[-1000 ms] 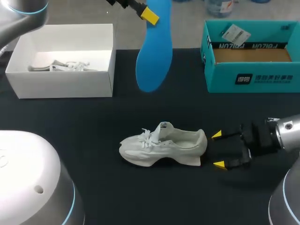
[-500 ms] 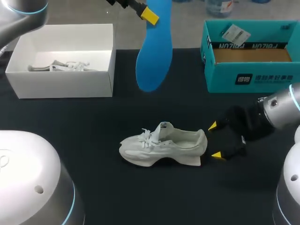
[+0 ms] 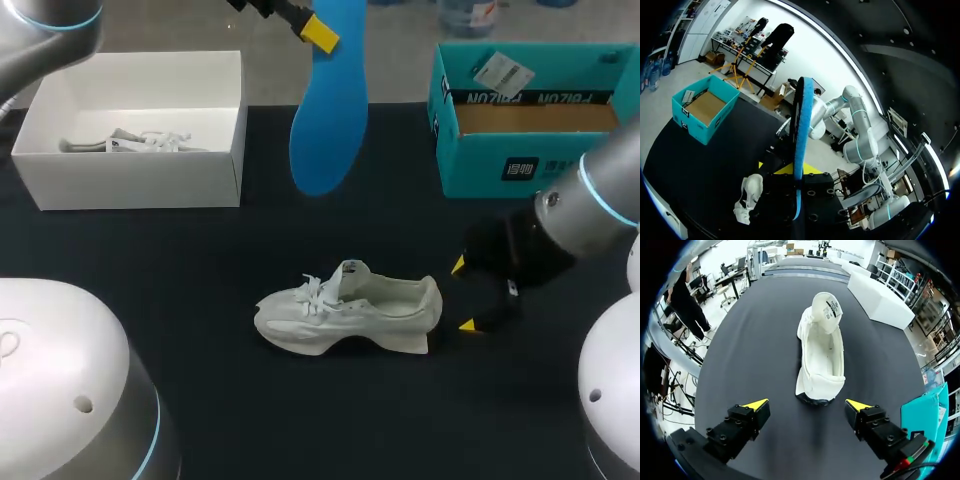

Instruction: Take the shoe out of the shoebox, open the shoe tongue, remove and reinsert the insole, then place the shoe into the shoebox

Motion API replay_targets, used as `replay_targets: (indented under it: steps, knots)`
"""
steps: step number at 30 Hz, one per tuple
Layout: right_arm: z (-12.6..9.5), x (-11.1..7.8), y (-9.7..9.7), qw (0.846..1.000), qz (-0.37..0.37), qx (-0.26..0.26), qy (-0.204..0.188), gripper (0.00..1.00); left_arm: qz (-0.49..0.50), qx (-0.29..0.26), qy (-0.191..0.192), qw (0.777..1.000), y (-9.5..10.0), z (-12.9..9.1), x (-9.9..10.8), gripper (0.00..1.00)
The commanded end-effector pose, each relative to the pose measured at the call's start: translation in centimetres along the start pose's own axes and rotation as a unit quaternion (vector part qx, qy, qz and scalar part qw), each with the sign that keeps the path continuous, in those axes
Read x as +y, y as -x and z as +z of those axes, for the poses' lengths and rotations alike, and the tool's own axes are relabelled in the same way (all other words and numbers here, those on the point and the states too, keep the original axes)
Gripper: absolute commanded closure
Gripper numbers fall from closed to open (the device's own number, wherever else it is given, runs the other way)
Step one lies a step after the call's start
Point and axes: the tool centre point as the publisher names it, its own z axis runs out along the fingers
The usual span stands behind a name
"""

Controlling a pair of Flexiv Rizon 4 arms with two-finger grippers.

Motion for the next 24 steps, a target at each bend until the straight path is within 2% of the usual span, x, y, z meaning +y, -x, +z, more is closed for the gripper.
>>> replay_targets:
  steps: [1, 14, 16, 24]
  knots:
    - [-1.2, -0.5, -0.2, 0.993, 0.004, 0.001, -0.114, 0.00, 0.000, 0.001, 0.001, 1.000, 0.1, -0.1, -0.1, 1.00]
    - [-2.6, -1.3, 0.3, 0.991, 0.001, 0.016, -0.133, 0.00, 0.000, 0.001, 0.001, 1.000, 0.1, -0.1, -0.1, 1.00]
    - [-2.6, -1.5, 0.3, 0.990, 0.005, 0.031, -0.140, 0.00, 0.000, 0.001, 0.001, 1.000, 0.1, -0.1, -0.1, 1.00]
    - [-2.6, -1.5, 0.3, 0.990, 0.005, 0.031, -0.140, 0.00, 0.010, -0.005, -0.006, 1.000, -0.6, -1.1, -2.5, 1.00]
